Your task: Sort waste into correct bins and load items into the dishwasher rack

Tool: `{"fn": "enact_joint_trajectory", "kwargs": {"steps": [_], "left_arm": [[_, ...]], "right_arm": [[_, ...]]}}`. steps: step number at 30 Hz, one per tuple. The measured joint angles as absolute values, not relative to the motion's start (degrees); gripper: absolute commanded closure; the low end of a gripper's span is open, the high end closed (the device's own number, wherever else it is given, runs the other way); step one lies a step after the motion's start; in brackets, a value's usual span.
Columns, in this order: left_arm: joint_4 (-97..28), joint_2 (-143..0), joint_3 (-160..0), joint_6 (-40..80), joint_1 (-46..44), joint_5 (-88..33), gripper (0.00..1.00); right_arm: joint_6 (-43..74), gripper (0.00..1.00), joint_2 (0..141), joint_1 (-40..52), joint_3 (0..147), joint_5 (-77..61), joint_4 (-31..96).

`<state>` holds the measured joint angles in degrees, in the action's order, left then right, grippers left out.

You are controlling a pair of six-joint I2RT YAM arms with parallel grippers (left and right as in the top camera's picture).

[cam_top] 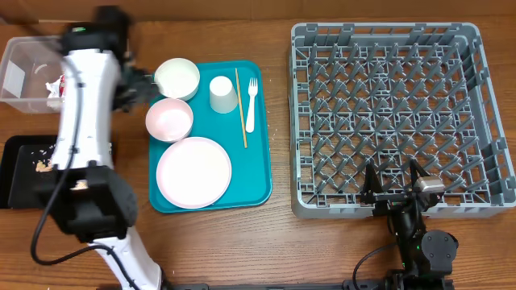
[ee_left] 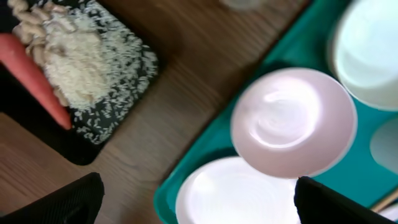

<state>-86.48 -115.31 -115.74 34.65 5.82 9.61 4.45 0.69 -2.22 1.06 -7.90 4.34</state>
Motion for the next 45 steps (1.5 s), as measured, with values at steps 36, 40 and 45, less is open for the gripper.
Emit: {"fn": "enact_joint_trajectory", "kwargs": {"steps": [36, 40, 45], "left_arm": [[-82.3, -115.3, -115.6, 41.6, 23.7, 0.8, 0.0], [-82.2, -115.3, -115.6, 41.7, 23.7, 1.8, 0.0], [-82.0, -115.3, -115.6, 41.7, 23.7, 2.0, 0.0]], "right_arm": [[31.7, 0.0, 0.6, -2.2, 1.1, -29.3, -15.3], [36.7, 0.0, 0.6, -2.2, 1.1, -30.5, -25.0], [38.4, 0.0, 0.8, -2.2, 4.2, -29.7, -25.7]]}}
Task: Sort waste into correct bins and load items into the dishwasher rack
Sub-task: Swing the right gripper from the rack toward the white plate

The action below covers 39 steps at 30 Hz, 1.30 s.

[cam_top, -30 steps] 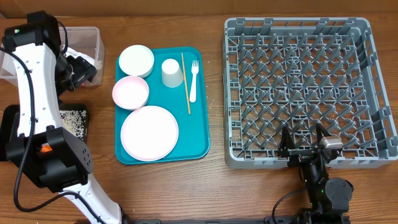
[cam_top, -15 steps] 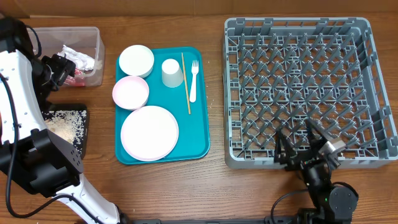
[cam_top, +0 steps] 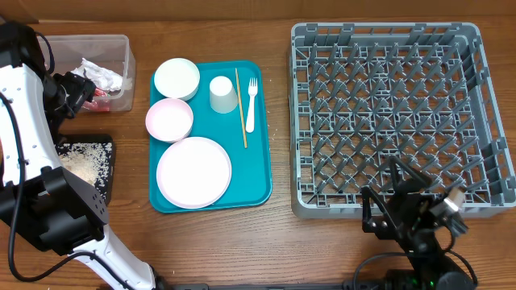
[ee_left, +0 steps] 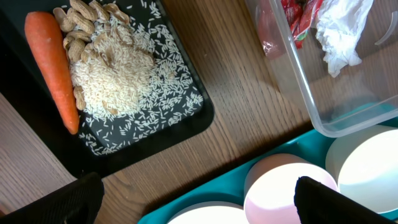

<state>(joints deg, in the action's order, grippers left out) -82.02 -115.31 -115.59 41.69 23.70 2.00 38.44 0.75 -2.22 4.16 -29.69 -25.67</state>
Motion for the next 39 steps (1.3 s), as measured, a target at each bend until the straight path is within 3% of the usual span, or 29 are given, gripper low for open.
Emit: {"fn": "enact_joint_trajectory", "kwargs": {"steps": [8, 17, 24, 29, 39], "left_arm": [[-82.0, -115.3, -115.6, 41.7, 23.7, 2.2, 0.0], [-82.0, -115.3, -115.5, 41.7, 23.7, 2.4, 0.01], [-82.0, -115.3, -115.5, 41.7, 23.7, 2.4, 0.0], [-82.0, -115.3, -115.5, 41.7, 23.7, 2.4, 0.0], [-82.0, -115.3, -115.5, 41.7, 23.7, 2.4, 0.0]], "right_arm": [[34.3, 0.0, 12.0, -2.2, 26.6, -30.6, -22.2], [31.5, 0.01, 40.3, -2.0, 50.7, -47.2, -8.5], [27.7, 0.0, 55.5, 7.2, 60.0, -53.8, 1.6], [22.1, 0.0, 58.1, 18.9, 61.2, -45.4, 12.2], [16.6, 0.0, 66.0, 43.0, 61.3, -13.3, 28.7]]}}
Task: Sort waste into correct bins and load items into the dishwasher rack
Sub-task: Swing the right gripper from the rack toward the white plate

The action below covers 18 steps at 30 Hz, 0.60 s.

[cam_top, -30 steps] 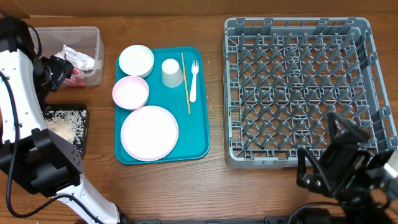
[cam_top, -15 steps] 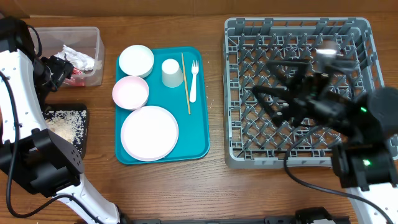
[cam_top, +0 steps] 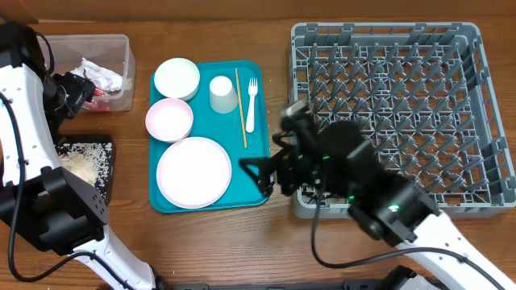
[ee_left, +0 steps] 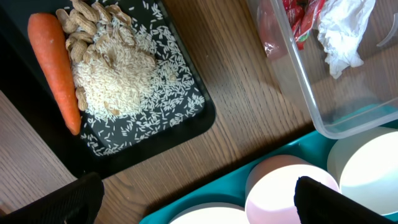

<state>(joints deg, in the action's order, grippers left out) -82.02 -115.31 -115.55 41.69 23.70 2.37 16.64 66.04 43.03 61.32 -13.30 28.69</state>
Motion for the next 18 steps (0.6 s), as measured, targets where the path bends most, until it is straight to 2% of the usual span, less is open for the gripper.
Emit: {"fn": "enact_joint_trajectory", "kwargs": {"steps": [3, 15, 18], "left_arm": [[-82.0, -115.3, -115.5, 41.7, 23.7, 2.4, 0.0], [-82.0, -115.3, -115.5, 41.7, 23.7, 2.4, 0.0], [-82.0, -115.3, -115.5, 41.7, 23.7, 2.4, 0.0]], "right_arm": [[16.7, 0.0, 68.9, 45.5, 61.3, -10.1, 31.1], [19.0, 0.01, 78.1, 45.8, 62.9, -6.6, 37.4], [19.4, 0.0, 81.1, 45.8, 69.4, -6.4, 45.7]]}}
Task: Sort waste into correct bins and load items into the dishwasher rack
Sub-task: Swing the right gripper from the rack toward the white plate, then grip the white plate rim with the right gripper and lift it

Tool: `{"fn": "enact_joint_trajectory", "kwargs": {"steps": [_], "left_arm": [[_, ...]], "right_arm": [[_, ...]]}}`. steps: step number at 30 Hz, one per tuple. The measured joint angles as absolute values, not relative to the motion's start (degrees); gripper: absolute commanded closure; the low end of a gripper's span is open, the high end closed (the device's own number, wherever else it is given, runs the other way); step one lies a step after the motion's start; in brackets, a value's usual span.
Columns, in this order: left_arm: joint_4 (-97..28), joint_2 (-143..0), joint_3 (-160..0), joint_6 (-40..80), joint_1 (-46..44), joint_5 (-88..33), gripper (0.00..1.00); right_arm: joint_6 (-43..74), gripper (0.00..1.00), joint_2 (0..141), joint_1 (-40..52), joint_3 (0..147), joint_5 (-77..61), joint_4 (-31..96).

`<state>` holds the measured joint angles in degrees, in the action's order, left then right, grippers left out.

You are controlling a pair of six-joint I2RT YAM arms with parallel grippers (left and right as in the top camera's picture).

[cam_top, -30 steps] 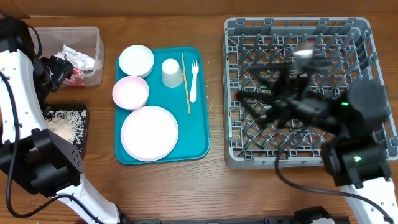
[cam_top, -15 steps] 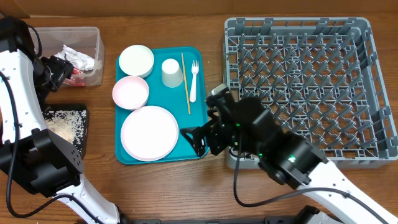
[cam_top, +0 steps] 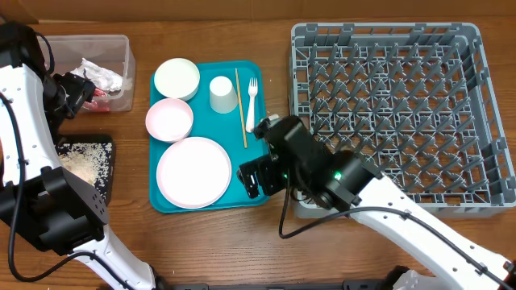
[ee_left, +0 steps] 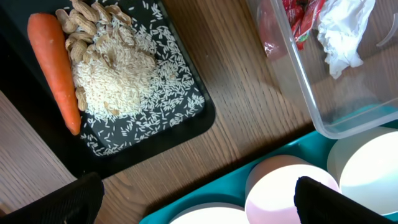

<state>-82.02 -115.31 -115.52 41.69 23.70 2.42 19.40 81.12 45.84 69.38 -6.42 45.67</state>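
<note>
A teal tray (cam_top: pixel 258 165) carries a white bowl (cam_top: pixel 176 78), a pink bowl (cam_top: pixel 169 119), a white plate (cam_top: pixel 193 171), a cup (cam_top: pixel 222 94), a chopstick (cam_top: pixel 240 109) and a white fork (cam_top: pixel 251 101). The grey dishwasher rack (cam_top: pixel 395 113) stands to the right. My right gripper (cam_top: pixel 251 179) hovers over the tray's front right corner, beside the plate, fingers apart and holding nothing. My left gripper (ee_left: pixel 196 202) is open and hangs high at the far left (cam_top: pixel 71 90), between the bins. Below it I see the pink bowl (ee_left: pixel 286 193).
At the back left a clear bin (cam_top: pixel 121 76) holds tissue (ee_left: pixel 339 28) and red wrappers (ee_left: pixel 297 15). In front of it lies a black tray (ee_left: pixel 199 115) with rice (ee_left: pixel 115 78), peanuts (ee_left: pixel 87 15) and a carrot (ee_left: pixel 55 68). Brown wood surrounds everything.
My right arm has shifted a little left and further over the teal tray's right edge, with its gripper still at the front right corner. The left arm and all dishes are unchanged.
At first my left arm was over the tray's left side by the bowls, and the right arm sat in front of the rack. Then the left arm was at the far left by the bins. After that the right arm reached across to the tray's front right corner.
</note>
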Motion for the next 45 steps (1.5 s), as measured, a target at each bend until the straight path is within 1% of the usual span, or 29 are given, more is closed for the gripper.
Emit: {"fn": "enact_joint_trajectory", "kwargs": {"steps": [2, 4, 12, 20, 23, 26, 33, 41, 45], "left_arm": [[-82.0, -115.3, -115.5, 41.7, 23.7, 2.4, 0.0], [-82.0, -115.3, -115.5, 41.7, 23.7, 2.4, 0.0], [-82.0, -115.3, -115.5, 41.7, 23.7, 2.4, 0.0], [-82.0, -115.3, -115.5, 41.7, 23.7, 2.4, 0.0], [-82.0, -115.3, -115.5, 41.7, 23.7, 2.4, 0.0], [-82.0, -115.3, -115.5, 41.7, 23.7, 2.4, 0.0], [-82.0, -115.3, -115.5, 41.7, 23.7, 2.4, 0.0], [-82.0, -115.3, -115.5, 41.7, 23.7, 2.4, 0.0], [-82.0, -115.3, -115.5, 41.7, 23.7, 2.4, 0.0]], "right_arm": [[19.4, 0.0, 83.2, 45.8, 74.2, -6.4, 49.8], [19.5, 0.0, 83.8, 45.8, 75.6, -6.4, 50.2], [19.4, 0.0, 84.0, 45.8, 76.2, -6.4, 49.9], [19.4, 0.0, 86.3, 45.9, 76.2, -8.7, 41.9], [19.4, 0.07, 90.4, 46.2, 76.2, -9.1, 38.2], [19.3, 0.18, 94.6, 46.4, 76.2, -9.4, 35.2], [19.3, 0.25, 106.6, 46.9, 76.2, -9.7, 28.9], [21.5, 0.27, 112.3, 46.9, 76.2, -3.8, 26.6], [22.7, 0.31, 114.8, 46.9, 76.2, -2.5, 24.8]]}}
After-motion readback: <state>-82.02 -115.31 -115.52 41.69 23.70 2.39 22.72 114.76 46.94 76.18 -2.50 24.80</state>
